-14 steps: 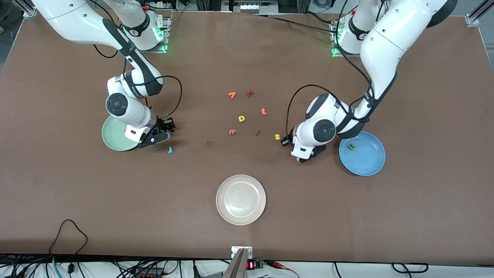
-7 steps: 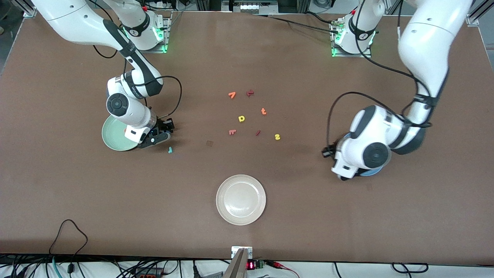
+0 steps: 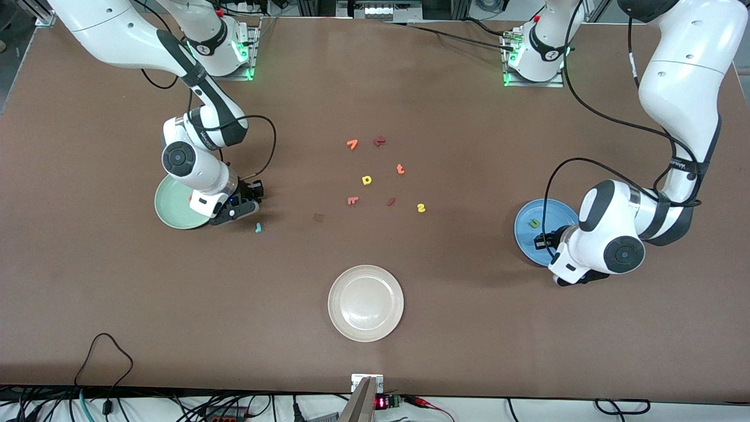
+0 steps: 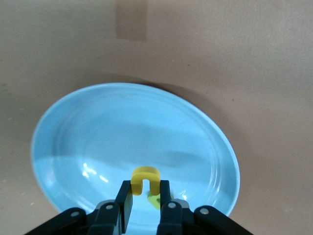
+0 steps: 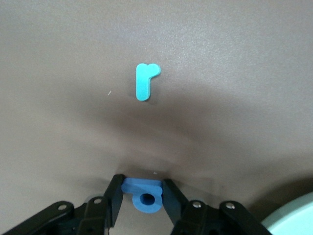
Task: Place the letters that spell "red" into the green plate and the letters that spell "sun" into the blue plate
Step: 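Place the p on the green plate while the left gripper places the u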
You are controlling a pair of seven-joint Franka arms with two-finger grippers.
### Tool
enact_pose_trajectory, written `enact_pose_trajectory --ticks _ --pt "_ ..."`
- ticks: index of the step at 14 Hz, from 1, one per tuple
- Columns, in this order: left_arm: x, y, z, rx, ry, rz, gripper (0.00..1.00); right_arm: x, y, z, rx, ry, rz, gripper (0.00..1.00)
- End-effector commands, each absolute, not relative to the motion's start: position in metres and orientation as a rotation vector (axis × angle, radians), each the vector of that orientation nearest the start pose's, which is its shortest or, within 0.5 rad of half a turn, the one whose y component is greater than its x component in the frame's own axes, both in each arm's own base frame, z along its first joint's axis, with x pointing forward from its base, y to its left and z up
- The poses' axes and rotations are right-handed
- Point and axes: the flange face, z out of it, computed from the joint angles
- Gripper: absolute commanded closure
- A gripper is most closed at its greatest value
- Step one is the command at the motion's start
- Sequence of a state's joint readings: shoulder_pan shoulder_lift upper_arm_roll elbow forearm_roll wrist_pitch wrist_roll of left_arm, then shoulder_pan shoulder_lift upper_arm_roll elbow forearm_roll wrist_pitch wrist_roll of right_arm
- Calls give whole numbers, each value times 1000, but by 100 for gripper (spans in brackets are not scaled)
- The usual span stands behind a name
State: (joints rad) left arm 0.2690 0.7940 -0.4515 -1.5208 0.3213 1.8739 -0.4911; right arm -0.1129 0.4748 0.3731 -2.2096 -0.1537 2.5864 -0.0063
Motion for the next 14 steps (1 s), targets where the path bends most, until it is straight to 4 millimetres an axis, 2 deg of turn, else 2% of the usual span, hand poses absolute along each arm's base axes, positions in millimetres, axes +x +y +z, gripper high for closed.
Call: enact_pose_trajectory --ticks 1,3,5,7,8,10,11,12,14 --pt "665 -63 207 -3001 -276 502 0 525 148 167 -3011 -564 95 71" --pt "665 -74 220 -3002 -275 482 0 527 146 172 -3015 -561 82 72" --pt "659 -108 242 -3023 -209 520 0 532 140 193 -3033 -556 63 72" --pt "642 -161 259 -3049 -81 571 0 544 126 231 -3073 -540 92 72" --pt "633 -195 268 -3072 9 564 0 553 113 252 -3095 -510 127 72" --pt "615 -258 272 -3102 182 522 0 564 102 278 -3116 -492 168 72" --pt "609 -284 273 -3125 236 470 0 567 89 281 -3116 -493 169 72" --pt "601 -301 266 -3145 241 439 0 570 67 281 -3109 -502 169 72" --pt "586 -329 246 -3190 185 395 0 569 36 265 -3090 -495 201 71"
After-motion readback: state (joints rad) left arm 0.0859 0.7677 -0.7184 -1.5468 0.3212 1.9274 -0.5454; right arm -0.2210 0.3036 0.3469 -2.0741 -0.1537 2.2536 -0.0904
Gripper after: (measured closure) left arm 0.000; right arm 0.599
